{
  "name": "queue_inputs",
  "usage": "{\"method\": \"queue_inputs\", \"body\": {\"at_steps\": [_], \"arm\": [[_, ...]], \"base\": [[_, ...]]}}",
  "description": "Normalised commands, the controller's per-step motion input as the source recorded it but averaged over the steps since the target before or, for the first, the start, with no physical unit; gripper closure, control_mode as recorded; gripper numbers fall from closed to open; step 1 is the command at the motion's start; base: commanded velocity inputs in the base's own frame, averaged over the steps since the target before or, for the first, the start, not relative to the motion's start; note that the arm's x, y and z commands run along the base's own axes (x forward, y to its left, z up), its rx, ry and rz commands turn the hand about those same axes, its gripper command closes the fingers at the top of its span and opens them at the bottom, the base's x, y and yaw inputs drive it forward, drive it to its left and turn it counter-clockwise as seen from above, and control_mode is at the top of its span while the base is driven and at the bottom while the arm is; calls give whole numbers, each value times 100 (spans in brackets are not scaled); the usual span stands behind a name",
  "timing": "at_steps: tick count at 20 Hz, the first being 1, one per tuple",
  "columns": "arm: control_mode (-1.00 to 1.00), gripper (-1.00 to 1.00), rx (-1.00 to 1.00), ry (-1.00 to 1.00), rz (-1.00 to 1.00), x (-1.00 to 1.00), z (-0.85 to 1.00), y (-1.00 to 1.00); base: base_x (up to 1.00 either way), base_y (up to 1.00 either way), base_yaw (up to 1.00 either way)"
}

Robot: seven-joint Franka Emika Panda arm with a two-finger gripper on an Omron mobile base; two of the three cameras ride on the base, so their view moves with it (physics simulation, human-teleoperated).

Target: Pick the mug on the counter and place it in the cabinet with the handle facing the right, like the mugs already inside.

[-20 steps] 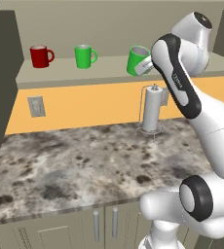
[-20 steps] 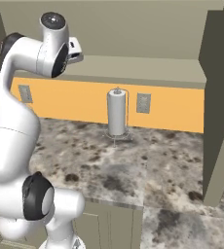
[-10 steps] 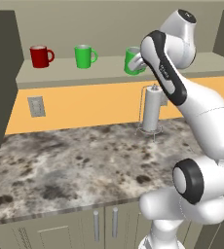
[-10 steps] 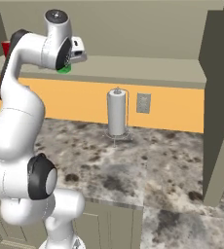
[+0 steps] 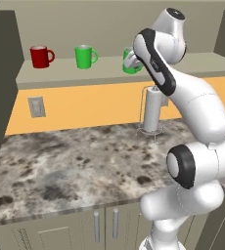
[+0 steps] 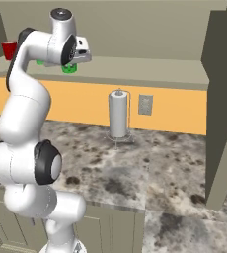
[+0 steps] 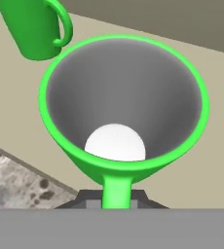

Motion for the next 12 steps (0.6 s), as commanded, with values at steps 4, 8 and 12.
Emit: {"method": "queue_inputs", "body": {"at_steps": [4,8,12], "arm": [[-100,100,0,8,1,20,-11,-3],[-100,100,0,6,4,14,-8,-5],[-100,100,0,4,8,13,-6,-4]], "base": [[0,0,0],[0,0,0],[0,0,0]]}}
